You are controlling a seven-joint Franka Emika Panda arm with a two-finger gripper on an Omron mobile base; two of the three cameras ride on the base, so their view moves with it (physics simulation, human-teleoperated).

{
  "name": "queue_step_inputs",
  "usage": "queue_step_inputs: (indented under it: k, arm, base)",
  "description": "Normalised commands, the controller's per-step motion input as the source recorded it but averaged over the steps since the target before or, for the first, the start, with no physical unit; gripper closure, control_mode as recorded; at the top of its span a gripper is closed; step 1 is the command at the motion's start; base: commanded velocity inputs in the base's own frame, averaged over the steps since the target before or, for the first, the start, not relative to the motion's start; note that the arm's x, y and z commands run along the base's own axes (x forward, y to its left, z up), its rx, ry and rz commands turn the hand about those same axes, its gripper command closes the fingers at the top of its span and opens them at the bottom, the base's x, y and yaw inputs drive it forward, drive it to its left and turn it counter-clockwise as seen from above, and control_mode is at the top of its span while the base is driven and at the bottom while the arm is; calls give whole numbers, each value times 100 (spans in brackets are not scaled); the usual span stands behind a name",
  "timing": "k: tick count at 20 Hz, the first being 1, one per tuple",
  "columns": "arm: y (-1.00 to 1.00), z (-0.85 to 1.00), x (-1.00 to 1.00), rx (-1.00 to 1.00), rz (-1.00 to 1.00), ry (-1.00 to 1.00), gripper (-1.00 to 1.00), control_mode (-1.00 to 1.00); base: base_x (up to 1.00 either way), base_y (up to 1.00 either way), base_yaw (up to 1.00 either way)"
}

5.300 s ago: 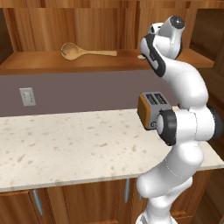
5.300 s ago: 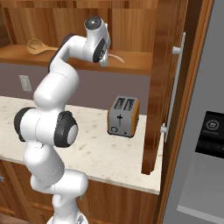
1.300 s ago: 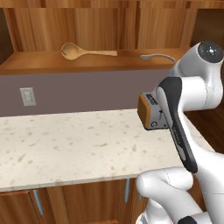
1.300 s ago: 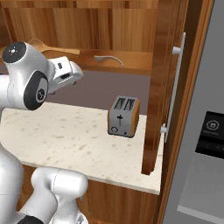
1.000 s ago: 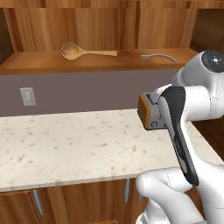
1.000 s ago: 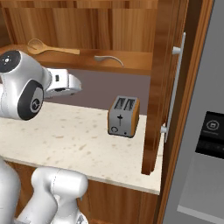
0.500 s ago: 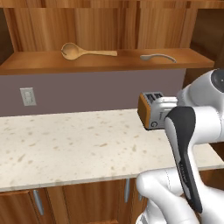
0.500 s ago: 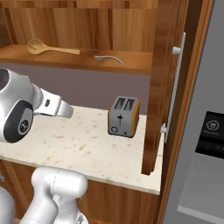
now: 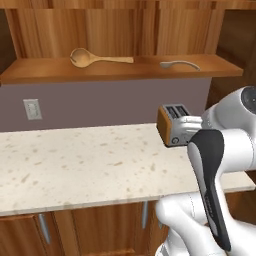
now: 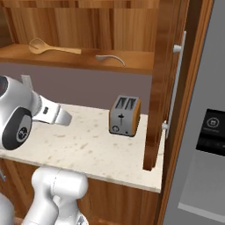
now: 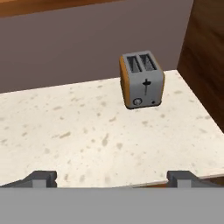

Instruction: Organize the utensils by type. Pick up the wooden spoons from the counter and place them in the open cabinet. Then pick up the metallic utensils from the counter and place them in the open drawer.

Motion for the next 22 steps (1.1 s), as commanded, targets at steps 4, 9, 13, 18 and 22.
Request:
queue_step_inputs:
  k: [4,9,13,18,22]
  arm:
    - [0,0,0,0,0,0,-100,100]
    - [0,0,0,0,0,0,-100,100]
    - [0,0,0,0,0,0,-100,100]
    - [0,0,0,0,0,0,-100,100]
    - [0,0,0,0,0,0,-100,100]
  base:
    - [-73,8,6]
    - [-65,17,40]
    - [-55,29,85]
    - [-34,25,100]
    - [-28,25,100]
